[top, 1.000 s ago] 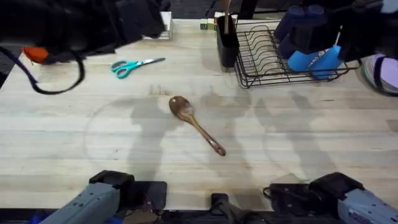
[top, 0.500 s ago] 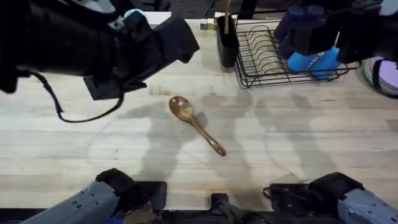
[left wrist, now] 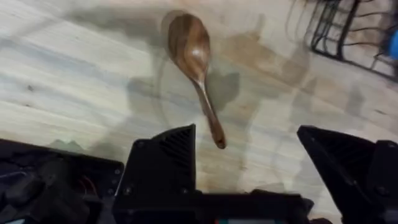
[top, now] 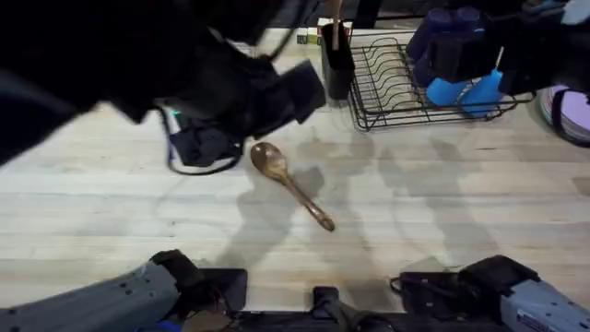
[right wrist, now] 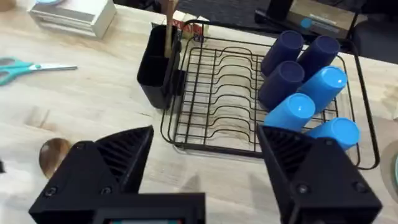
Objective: Pick up the spoon on the table one by one and put them onto the rack
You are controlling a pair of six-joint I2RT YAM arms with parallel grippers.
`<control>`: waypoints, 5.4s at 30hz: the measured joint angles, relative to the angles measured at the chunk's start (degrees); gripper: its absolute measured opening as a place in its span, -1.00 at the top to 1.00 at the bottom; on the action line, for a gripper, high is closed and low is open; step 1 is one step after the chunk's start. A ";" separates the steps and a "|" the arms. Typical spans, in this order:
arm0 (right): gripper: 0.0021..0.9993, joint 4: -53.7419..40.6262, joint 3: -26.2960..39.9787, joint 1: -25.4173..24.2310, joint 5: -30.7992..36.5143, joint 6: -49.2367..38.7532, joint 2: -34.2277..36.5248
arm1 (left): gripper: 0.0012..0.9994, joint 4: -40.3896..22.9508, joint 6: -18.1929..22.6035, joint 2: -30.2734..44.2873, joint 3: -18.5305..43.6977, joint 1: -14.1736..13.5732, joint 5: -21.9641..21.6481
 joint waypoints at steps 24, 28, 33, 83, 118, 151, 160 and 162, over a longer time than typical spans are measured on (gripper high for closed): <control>-0.99 -0.07 0.00 0.00 0.00 0.00 0.01 | -0.99 14.50 -13.02 7.36 -16.16 -8.10 -2.91; -0.99 -0.07 0.00 0.00 0.00 0.00 0.00 | -0.99 18.05 -13.02 7.36 -19.30 -8.10 -3.06; -0.99 -0.07 0.00 0.00 0.00 0.00 0.00 | -0.99 25.33 -13.02 7.42 -24.92 -8.10 -3.37; -0.99 -0.07 0.00 0.00 0.00 0.00 0.02 | 0.90 29.38 -12.89 22.00 -25.42 -7.34 -3.69; -0.99 -0.07 0.00 0.00 0.00 0.00 0.00 | 0.92 26.48 6.06 18.26 -3.95 2.58 -15.28; -0.99 -0.08 0.00 0.00 0.00 0.00 0.02 | 0.92 63.77 30.37 18.26 -0.94 2.69 -25.81; -0.99 -0.09 0.00 0.00 0.01 0.00 0.00 | 0.92 71.65 34.47 18.26 -0.94 2.69 -25.30; -0.99 -0.09 0.00 0.00 0.00 0.00 0.00 | 0.92 72.77 34.93 18.28 -0.94 2.69 -25.16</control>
